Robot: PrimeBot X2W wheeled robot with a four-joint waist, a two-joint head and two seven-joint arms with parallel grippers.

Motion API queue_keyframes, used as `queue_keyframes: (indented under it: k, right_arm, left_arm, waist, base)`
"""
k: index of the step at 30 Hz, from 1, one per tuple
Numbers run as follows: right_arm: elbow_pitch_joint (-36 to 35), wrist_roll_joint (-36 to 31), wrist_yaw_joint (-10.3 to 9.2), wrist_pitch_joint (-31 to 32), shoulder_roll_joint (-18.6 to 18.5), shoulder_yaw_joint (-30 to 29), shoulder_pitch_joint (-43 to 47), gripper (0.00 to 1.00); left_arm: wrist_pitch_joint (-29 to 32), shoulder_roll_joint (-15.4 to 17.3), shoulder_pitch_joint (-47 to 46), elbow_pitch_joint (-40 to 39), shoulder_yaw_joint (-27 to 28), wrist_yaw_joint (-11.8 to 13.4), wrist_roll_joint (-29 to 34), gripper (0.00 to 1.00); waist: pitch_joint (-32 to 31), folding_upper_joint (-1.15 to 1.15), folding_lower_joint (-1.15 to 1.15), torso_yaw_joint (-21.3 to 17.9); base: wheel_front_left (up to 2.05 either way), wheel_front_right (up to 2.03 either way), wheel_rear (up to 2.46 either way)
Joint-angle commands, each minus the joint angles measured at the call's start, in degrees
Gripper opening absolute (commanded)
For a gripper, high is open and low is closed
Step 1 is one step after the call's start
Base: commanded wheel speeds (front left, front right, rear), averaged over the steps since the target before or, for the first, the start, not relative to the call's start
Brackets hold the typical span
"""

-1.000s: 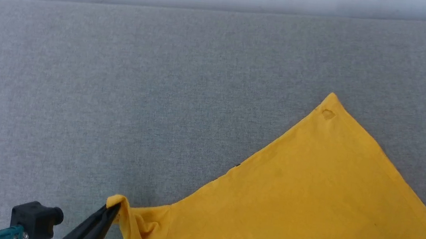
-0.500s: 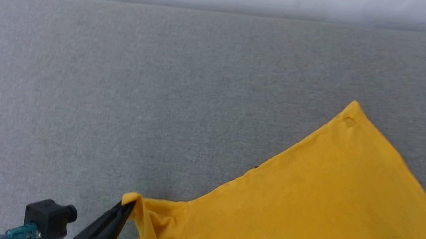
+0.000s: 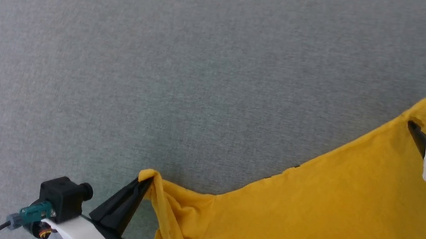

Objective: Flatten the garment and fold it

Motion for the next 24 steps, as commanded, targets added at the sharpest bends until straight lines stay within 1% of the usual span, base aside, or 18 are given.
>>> queue_keyframes:
  k: [1, 4, 5, 6, 7, 10, 12, 14, 17, 19, 24]
  right_arm:
    - [0.51, -0.08, -0.04, -0.11, -0.58, 0.23, -0.91, 1.00]
    - [2.06, 0.52, -0.04, 0.57, -1.67, 1.43, -0.95, 1.00]
    - [2.48, 0.92, -0.04, 1.21, -2.02, 1.82, -0.80, 0.95]
    - [2.78, 1.33, -0.04, 2.16, -2.41, 2.20, -0.59, 0.38]
    - [2.94, 1.85, -0.04, 3.40, -2.80, 2.59, -0.35, 0.00]
    - [2.02, 2.79, -0.04, 5.98, -3.87, 2.96, -0.16, 0.00]
    - [1.06, 2.92, -0.04, 5.66, -4.12, 2.84, -0.40, 0.00]
    - [0.59, 3.11, -0.04, 3.93, -3.49, 2.15, -0.84, 0.00]
    - [0.11, 2.42, -0.04, -1.11, -1.16, 0.50, -1.68, 0.00]
    - [0.32, 1.88, -0.04, -5.08, 1.15, -0.72, -2.03, 0.00]
    - [1.10, 0.68, -0.04, -14.10, 5.93, -2.68, -3.11, 0.00]
  left_arm:
    - [-0.28, -0.32, -1.01, 0.27, -0.17, -0.47, 0.51, 0.00]
    - [-0.59, -0.47, -1.45, 0.77, -0.33, -0.66, 0.53, 0.00]
    - [-0.67, -0.50, -1.56, 0.90, -0.38, -0.70, 0.54, 0.00]
    - [-0.71, -0.53, -1.67, 1.01, -0.42, -0.72, 0.55, 0.00]
    - [-0.71, -0.54, -1.76, 1.11, -0.43, -0.69, 0.54, 0.00]
    - [-0.51, -0.34, -1.94, 1.39, -0.33, -0.50, 0.60, 0.00]
    - [-0.53, -0.13, -2.00, 1.42, -0.19, -0.49, 0.61, 0.00]
    - [-0.73, 0.10, -2.20, 1.48, 0.00, -0.54, 0.74, 0.00]
    - [-2.10, 0.14, -3.74, 1.62, 0.61, -0.70, 1.58, 0.00]
    - [-3.38, -0.13, -5.75, 2.28, 1.06, -0.85, 2.39, 0.00]
    - [-7.05, -1.34, -13.88, 6.30, 3.13, -1.65, 3.28, 0.00]
  waist:
    - [2.91, 0.00, -0.02, 2.86]
    - [3.47, 0.00, -0.02, 3.26]
    - [3.57, 0.00, -0.02, 3.33]
    - [3.62, 0.00, -0.02, 3.36]
    - [3.60, 0.00, -0.02, 3.30]
    - [2.97, 0.00, -0.02, 2.71]
    - [2.00, 0.00, -0.02, 2.05]
    - [0.59, 0.00, -0.02, 1.20]
    - [-2.17, 0.00, -0.02, -0.22]
    - [-4.36, 0.00, -0.02, -1.24]
    - [-9.31, 0.00, -0.02, -4.03]
  base:
    - [0.00, 0.00, 0.00]
    - [0.00, 0.00, 0.00]
    - [0.00, 0.00, 0.00]
    - [0.00, 0.00, 0.00]
    - [0.00, 0.00, 0.00]
    - [0.00, 0.00, 0.00]
    - [0.00, 0.00, 0.00]
    - [0.00, 0.00, 0.00]
    - [0.00, 0.00, 0.00]
    - [0.00, 0.00, 0.00]
    - [0.00, 0.00, 0.00]
